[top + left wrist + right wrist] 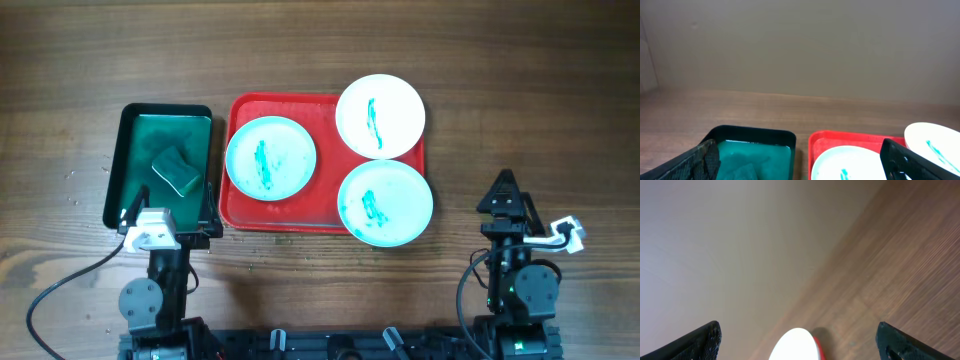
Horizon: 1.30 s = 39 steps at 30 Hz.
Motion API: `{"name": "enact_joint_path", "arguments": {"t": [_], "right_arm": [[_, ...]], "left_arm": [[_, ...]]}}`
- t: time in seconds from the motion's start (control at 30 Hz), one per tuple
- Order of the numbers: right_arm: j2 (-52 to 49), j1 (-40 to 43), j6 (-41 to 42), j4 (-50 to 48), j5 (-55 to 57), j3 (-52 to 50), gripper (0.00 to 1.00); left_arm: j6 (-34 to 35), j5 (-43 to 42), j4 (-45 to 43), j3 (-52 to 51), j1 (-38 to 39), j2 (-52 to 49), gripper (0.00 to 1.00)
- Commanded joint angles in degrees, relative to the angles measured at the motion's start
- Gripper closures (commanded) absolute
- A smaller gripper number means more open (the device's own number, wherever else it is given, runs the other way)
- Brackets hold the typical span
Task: Clean dirty plates on tray and stack at the side
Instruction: 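Grasp the green sponge with the left gripper, plate rim with right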
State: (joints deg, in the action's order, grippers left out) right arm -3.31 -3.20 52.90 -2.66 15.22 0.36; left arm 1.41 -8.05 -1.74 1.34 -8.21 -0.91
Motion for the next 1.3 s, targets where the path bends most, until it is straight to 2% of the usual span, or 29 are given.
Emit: {"name": "enact_joint_path", "arguments": {"t": [0.0,0.03,0.07,0.13,0.23,0.3,0.47,0.53,0.6,0.67,0.7,0.77,0.83,0.87,0.9,1.0,1.03,1.1,1.2,1.27], "right_arm": [[-0.87,0.17,-10.54,-6.71,-13.51,0.02,0.0],[-1.64,0.17,-18.16,-10.1,-19.63,0.22,0.0],[-2.73,0.17,-21.77,-11.08,-22.8,1.22,0.0],[-6.54,0.17,-25.11,-10.03,-26.27,4.85,0.0],[-18.01,0.17,-30.71,-7.61,-33.66,13.62,0.0],[-27.71,0.17,-33.31,-3.37,-37.88,22.43,0.0],[-47.87,0.15,-38.32,15.21,-44.06,47.32,0.0],[-57.53,-0.11,-43.78,28.24,-44.04,60.67,0.0],[-63.89,-0.72,-47.6,36.96,-44.02,69.44,0.0],[-70.86,-1.77,-51.54,46.03,-44.02,78.55,0.0],[-73.92,-1.88,-51.39,47.47,-44.04,81.48,0.0],[-75.78,-1.86,-50.77,45.97,-44.11,82.14,0.0],[-76.85,-1.86,-45.51,45.77,-45.05,82.14,0.0],[-77.05,-1.9,-45.44,45.05,-45.42,82.14,0.0],[-77.33,-2.56,-46.71,44.48,-45.83,82.14,0.11],[-78.86,-6.58,-48.24,45.86,-42.16,82.14,0.12],[-80.19,-8.98,-48.19,46.18,-39.36,82.23,0.12],[-84.72,-14.43,-48.17,47.69,-33.88,84.21,0.13],[-95.93,-21.59,-47.87,53.4,-27.45,92.91,0.18],[-103.14,-24.48,-46.42,54.75,-26.12,97.39,0.26]], "left_arm": [[1.03,-1.01,3.91,2.47,0.22,-3.02,0.0],[1.01,-1.57,5.29,3.91,0.22,-4.79,0.0],[0.98,-1.84,6.64,6.27,0.22,-7.52,0.0],[0.98,-3.34,7.37,11.47,0.22,-13.68,0.0],[0.96,-5.49,10.95,21.9,0.22,-24.5,0.0],[0.96,-6.56,17.88,31.82,0.22,-33.48,0.0],[0.98,-7.61,36.61,51.95,0.22,-49.2,0.0],[0.98,-10.58,44.76,60.22,0.22,-54.73,0.0],[0.98,-14.05,48.98,64.7,0.22,-58.42,0.0],[0.94,-16.41,51.1,65.85,0.22,-60.52,0.0],[0.92,-16.35,51.78,65.85,0.22,-61.02,0.0],[2.16,-18.25,52.65,65.85,0.22,-61.42,0.0],[5.62,-20.9,55.36,65.85,0.22,-61.4,0.0],[5.73,-20.9,56.15,65.85,0.22,-61.4,0.0],[5.7,-20.87,57.18,65.85,0.22,-61.4,0.0],[5.73,-20.74,56.46,65.85,0.2,-61.9,0.0],[7.5,-18.86,55.98,65.85,0.2,-62.69,0.0],[16.09,-8.72,56.3,65.85,0.2,-65.31,0.02],[21.2,-1.95,56.48,65.85,0.2,-69.11,0.11],[22.6,1.01,56.63,65.85,-0.02,-70.82,0.13]]}}
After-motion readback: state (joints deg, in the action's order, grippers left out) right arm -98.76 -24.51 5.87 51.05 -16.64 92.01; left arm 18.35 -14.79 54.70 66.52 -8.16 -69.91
